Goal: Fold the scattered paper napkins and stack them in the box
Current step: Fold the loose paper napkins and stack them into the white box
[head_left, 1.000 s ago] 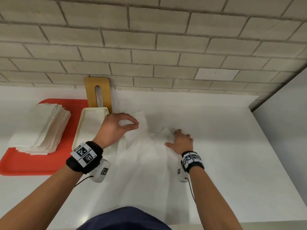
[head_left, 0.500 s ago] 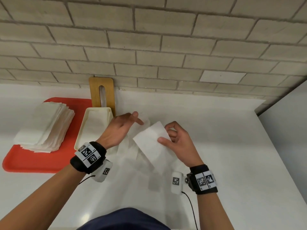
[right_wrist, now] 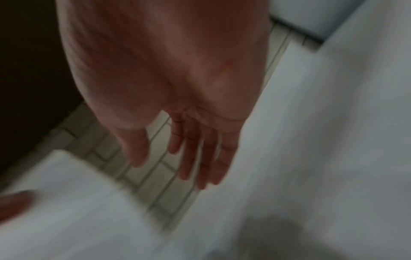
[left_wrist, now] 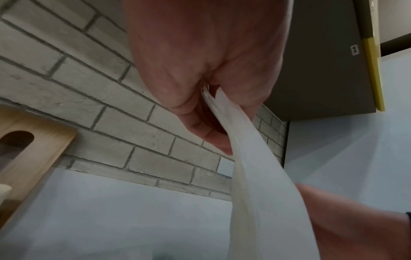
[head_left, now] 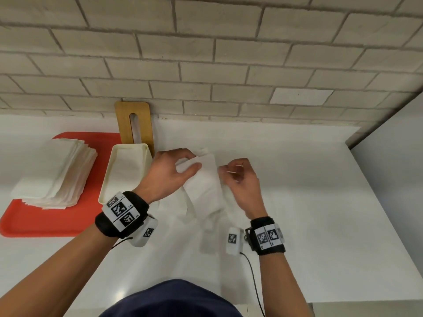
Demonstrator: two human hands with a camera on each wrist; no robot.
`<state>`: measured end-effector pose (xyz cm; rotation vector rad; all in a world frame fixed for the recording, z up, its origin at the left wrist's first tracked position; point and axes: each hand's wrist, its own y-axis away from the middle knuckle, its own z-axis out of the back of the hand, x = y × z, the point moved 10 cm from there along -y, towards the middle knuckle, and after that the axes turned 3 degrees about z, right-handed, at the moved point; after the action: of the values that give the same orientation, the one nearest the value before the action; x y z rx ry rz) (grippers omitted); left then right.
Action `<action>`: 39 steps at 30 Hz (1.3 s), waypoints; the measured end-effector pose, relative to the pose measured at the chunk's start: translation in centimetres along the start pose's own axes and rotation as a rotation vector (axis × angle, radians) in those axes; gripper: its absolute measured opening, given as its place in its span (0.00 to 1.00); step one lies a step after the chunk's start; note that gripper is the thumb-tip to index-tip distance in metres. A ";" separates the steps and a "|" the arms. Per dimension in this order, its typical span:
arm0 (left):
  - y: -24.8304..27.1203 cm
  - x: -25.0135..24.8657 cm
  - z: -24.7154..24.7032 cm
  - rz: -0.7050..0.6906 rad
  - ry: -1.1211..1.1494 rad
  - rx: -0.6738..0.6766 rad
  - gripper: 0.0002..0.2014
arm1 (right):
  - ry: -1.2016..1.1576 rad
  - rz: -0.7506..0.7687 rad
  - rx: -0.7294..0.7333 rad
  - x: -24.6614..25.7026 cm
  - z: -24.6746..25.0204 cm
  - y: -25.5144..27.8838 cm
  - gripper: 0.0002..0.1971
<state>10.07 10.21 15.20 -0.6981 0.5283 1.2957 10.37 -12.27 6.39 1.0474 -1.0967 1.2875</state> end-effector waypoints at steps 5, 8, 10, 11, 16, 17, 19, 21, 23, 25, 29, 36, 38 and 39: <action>0.5 0.7 1.7 -0.021 -0.053 -0.056 0.08 | 0.985 -0.383 0.245 -12.7 3.6 1.3 0.48; 0.6 1.3 2.2 -0.033 -0.070 -0.057 0.09 | 1.112 -0.206 0.325 -14.7 1.7 3.4 0.40; 0.7 2.1 2.3 -0.021 -0.071 -0.048 0.08 | 1.063 -0.086 0.319 -14.6 0.8 4.3 0.24; 0.7 2.4 2.3 -0.009 -0.062 -0.038 0.08 | 1.065 -0.060 0.321 -14.7 0.6 4.7 0.19; 1.1 3.0 2.6 -0.014 0.010 -0.017 0.15 | 0.855 0.084 0.342 -13.6 -0.6 6.4 0.09; 1.2 3.1 2.6 -0.025 0.004 -0.011 0.13 | 0.721 0.067 0.335 -12.4 -0.7 6.6 0.07; 1.4 3.3 2.6 -0.041 -0.022 0.022 0.09 | 0.415 0.012 0.261 -9.1 -0.5 6.9 0.10; 1.6 3.6 2.5 -0.066 -0.036 0.052 0.09 | 0.188 0.023 0.202 -4.8 -0.7 6.9 0.13; 1.7 3.8 2.6 -0.069 -0.040 0.074 0.12 | 0.003 0.025 0.280 -0.4 -2.3 6.9 0.16; 1.8 3.8 3.0 -0.060 -0.037 0.086 0.15 | -0.148 0.038 0.406 3.7 -4.5 6.9 0.14; 2.0 3.8 4.7 -0.035 -0.020 0.087 0.18 | -0.368 0.162 0.421 10.4 -7.0 6.7 0.09; 3.3 4.1 8.5 0.069 0.270 0.135 0.26 | -0.088 0.218 0.164 10.7 -12.1 3.6 0.05; 3.7 4.2 9.6 0.038 0.254 0.135 0.30 | 0.009 0.233 0.113 10.8 -13.3 3.3 0.05; 3.7 4.4 10.0 0.017 0.198 0.129 0.28 | 0.030 0.239 0.087 11.0 -13.7 3.2 0.05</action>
<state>7.08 20.88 18.32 -0.7187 0.7734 1.2026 7.29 3.32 14.62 0.9791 -1.1780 1.5484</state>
